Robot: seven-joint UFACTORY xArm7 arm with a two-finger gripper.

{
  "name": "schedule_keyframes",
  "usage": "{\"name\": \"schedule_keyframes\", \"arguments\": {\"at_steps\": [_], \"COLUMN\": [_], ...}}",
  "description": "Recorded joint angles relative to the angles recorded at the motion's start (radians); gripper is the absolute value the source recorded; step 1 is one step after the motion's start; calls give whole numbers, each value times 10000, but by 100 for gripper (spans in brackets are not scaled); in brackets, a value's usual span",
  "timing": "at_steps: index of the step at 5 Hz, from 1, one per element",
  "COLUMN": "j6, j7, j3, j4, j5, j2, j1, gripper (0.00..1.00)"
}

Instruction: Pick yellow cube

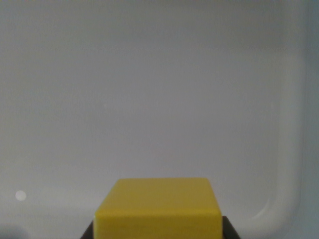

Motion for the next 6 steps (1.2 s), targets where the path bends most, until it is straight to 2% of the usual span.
{"name": "schedule_keyframes", "arguments": {"at_steps": [1,2,3,4,5,6], "j6": [0,299,299,556,556,767], "j7": [0,27,27,50,50,69], "j3": [0,-2,-2,-4,-4,-5], "j4": [0,184,184,343,343,473], "j5": [0,-26,-26,-49,-49,-68], "j2": [0,-116,-116,-217,-217,-299], "j1": [0,4,4,7,7,9], "gripper": [100,100,100,100,100,100]}}
